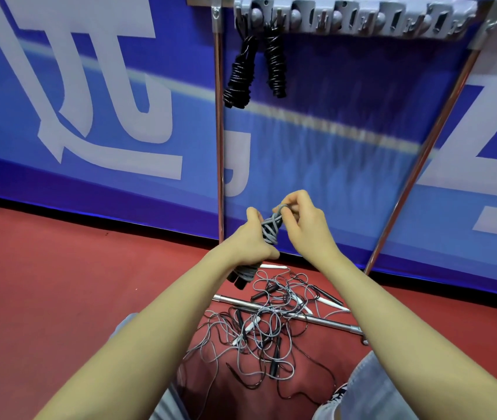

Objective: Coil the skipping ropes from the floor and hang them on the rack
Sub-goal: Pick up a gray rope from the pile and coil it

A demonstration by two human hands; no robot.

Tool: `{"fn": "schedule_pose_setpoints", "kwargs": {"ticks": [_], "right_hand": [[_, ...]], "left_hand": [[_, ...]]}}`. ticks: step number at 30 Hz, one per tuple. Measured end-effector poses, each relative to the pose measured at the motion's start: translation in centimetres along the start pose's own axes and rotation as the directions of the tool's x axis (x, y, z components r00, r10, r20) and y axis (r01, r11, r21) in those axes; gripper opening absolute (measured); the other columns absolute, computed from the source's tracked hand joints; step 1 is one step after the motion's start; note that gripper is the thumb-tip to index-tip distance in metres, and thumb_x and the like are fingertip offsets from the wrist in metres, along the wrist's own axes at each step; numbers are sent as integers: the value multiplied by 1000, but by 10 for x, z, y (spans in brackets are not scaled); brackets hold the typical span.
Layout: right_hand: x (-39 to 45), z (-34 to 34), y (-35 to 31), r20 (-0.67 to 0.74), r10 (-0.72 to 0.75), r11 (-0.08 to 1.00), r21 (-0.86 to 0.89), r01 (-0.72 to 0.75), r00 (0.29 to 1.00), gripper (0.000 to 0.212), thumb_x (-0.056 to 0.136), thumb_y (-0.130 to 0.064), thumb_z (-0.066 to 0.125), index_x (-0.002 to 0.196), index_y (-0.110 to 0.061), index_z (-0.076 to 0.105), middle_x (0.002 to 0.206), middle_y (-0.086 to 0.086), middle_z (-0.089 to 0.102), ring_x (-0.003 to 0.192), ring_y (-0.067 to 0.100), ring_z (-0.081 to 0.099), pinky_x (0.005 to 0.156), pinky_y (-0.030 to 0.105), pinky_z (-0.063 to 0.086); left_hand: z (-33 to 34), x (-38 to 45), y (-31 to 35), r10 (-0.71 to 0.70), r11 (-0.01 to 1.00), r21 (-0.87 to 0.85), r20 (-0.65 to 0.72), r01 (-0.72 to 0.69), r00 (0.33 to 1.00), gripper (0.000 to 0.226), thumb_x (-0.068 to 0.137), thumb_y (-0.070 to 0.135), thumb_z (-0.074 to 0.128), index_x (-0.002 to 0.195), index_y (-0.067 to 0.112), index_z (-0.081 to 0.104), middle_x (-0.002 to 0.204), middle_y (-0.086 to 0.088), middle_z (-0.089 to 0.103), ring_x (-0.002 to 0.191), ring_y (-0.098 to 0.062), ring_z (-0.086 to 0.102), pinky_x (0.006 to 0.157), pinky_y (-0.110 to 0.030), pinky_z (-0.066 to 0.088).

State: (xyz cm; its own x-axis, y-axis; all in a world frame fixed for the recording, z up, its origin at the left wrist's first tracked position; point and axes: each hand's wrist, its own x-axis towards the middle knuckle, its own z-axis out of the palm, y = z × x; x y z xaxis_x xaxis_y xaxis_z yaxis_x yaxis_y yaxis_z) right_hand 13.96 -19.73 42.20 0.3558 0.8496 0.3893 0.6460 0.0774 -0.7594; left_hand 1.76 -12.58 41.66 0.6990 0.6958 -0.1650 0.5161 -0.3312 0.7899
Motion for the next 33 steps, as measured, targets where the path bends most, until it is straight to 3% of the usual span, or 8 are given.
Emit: {"fn": "schedule_pose_setpoints", "kwargs": {"ticks": [3,9,16,19,24,27,30,33], "right_hand": [[1,3,-9,-48,14,997,82,-10,999,12,98,-7,43,105,-13,51,94,1,71,88,10,63,78,15,45],[12,2,-12,-177,-22,995,88,38,984,20,97,-6,45,105,-11,63,90,5,69,84,20,67,81,39,53],[14,0,-8,-203,86,987,154,-55,975,21,93,-6,44,94,-17,62,75,7,69,71,28,63,67,43,53],[16,-1,-5,-181,204,958,239,-158,962,20,91,-3,45,90,-14,62,73,10,68,57,8,57,59,29,45],[26,3,-1,-173,362,918,234,-319,916,29,86,-3,45,75,-24,62,82,11,69,66,21,56,61,32,44],[28,0,-4,-209,384,917,201,-344,900,30,83,2,43,71,-19,61,76,7,66,62,23,57,59,34,49],[30,-3,-5,-221,379,921,185,-343,899,35,79,6,41,62,-18,59,70,6,64,69,30,65,68,41,56],[31,-3,-2,-227,362,930,160,-332,904,35,77,7,41,58,-17,60,70,11,66,72,33,65,70,45,57]], "left_hand": [[-5,-1,6,6,999,-33,28,-5,1000,50,75,6,68,99,13,24,75,0,41,57,-11,42,50,-24,36],[-5,3,16,47,996,-66,-134,-57,990,53,70,5,66,108,16,29,78,-2,52,58,-17,48,55,-32,43],[16,-2,14,87,996,30,-235,-83,968,60,67,10,62,113,24,25,83,-10,60,62,-27,55,57,-37,48],[19,-5,12,128,987,126,-241,-100,962,66,68,10,61,120,24,23,75,-8,59,61,-30,56,52,-34,43],[17,-8,13,164,956,276,-234,-96,958,71,69,11,60,129,18,23,67,0,52,61,-29,53,46,-29,30],[13,-9,19,184,921,382,-239,-82,954,78,71,10,59,139,19,20,78,-5,54,68,-30,52,51,-30,34],[11,-11,23,218,871,484,-219,-88,951,88,74,12,57,148,28,12,87,-7,55,72,-29,51,56,-31,36],[12,-9,23,242,852,516,-226,-95,944,83,76,13,56,147,31,16,95,-9,57,81,-32,55,59,-32,37]]}}
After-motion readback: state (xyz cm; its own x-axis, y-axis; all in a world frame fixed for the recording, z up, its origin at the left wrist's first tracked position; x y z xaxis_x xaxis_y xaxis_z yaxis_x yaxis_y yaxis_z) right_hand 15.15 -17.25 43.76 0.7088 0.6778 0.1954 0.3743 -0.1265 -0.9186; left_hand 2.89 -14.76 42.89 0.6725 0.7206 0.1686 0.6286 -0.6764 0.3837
